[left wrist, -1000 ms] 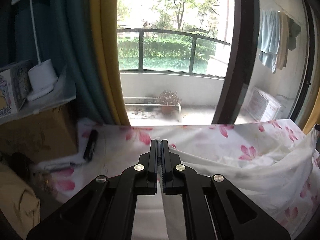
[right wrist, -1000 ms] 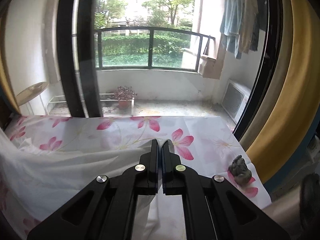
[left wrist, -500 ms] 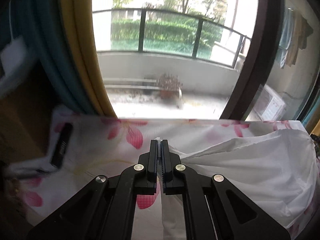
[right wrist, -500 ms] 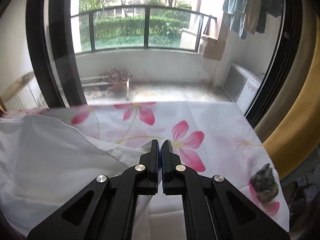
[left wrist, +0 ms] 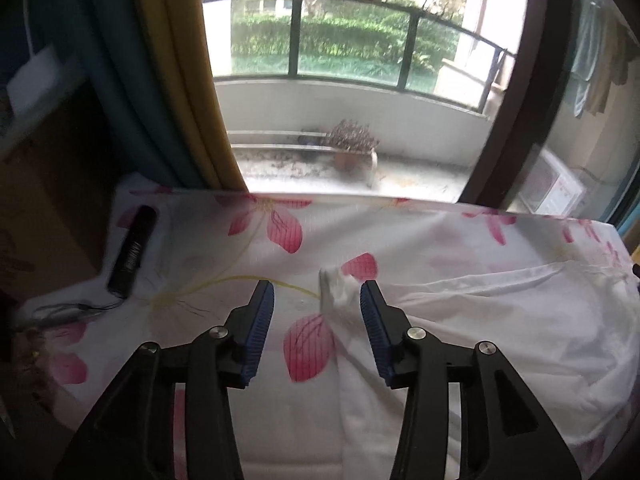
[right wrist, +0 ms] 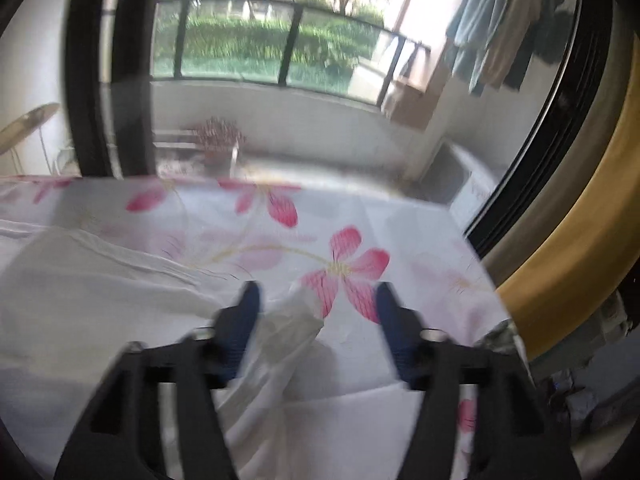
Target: Fold large clothes
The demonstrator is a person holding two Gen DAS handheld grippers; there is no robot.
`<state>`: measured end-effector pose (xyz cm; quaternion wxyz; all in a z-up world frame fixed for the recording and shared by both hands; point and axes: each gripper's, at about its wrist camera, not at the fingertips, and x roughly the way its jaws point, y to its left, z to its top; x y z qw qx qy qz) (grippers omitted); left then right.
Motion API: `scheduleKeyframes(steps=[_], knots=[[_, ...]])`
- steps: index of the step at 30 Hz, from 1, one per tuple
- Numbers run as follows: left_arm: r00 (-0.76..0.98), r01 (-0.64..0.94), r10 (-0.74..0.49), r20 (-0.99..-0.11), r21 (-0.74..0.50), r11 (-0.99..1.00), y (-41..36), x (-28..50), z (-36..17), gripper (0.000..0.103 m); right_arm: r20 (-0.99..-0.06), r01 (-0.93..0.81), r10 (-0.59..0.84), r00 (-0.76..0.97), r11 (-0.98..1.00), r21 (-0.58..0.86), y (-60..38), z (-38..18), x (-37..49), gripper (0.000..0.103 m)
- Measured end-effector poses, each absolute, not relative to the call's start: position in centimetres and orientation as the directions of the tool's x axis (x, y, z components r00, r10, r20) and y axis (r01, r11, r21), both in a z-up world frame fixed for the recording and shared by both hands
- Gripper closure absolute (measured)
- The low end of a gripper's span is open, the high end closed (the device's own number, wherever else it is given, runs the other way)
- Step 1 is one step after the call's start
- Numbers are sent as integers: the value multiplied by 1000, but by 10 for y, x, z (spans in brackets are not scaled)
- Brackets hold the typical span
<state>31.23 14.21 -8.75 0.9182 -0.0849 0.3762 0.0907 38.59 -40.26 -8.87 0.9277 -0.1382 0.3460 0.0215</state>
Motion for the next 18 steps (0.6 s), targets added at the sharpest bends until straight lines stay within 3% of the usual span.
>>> scheduleKeyframes(steps=[7, 18], knots=[[731, -133, 20, -682, -114, 984, 117, 270, -69, 52, -582, -239, 43, 812, 935, -264, -369, -55, 328, 37], [687, 20, -153, -711, -191, 981, 61, 233, -97, 52, -626, -506, 276, 729, 833, -221, -288, -87, 248, 37]])
